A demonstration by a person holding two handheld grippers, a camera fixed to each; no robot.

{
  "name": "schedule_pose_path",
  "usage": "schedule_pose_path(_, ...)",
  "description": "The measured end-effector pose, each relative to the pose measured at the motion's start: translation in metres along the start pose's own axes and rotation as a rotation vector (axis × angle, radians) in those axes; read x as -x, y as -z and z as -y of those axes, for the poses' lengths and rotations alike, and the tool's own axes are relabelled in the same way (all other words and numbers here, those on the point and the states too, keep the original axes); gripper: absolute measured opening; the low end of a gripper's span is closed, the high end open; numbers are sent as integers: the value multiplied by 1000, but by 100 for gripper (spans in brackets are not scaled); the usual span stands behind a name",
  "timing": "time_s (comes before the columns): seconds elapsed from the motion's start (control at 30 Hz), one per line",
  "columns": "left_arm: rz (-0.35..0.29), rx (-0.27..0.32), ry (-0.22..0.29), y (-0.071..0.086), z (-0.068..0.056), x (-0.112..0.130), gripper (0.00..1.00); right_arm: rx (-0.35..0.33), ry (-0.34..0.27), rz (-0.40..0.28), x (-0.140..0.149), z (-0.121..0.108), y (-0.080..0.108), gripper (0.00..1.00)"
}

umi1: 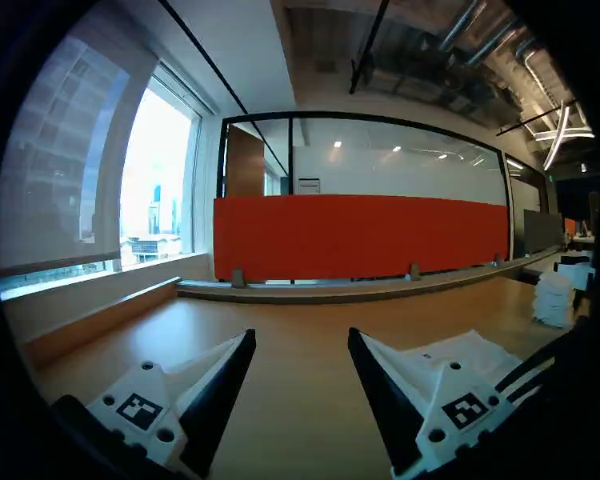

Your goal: Fold towel

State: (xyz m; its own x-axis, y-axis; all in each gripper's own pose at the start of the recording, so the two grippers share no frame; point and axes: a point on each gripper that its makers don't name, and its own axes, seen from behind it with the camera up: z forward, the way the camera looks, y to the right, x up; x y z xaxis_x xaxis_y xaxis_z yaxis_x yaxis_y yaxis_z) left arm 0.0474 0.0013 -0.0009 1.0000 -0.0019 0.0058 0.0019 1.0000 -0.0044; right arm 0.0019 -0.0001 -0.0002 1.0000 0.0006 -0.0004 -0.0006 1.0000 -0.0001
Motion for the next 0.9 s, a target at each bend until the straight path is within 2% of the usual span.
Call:
schedule_pose_path(0.5,-5,18,11,10,-10,-103,85,21,-24,-29,-121,-5,14,100)
schedule_pose_path(0.7,-5,21,10,13,-16,-131,85,38,-36,-29,-146,-12,19,100)
schedule_pose_path(0.9,14,37,5,17,-21,-147,85,26,-37,-13,-160,-10,21,100)
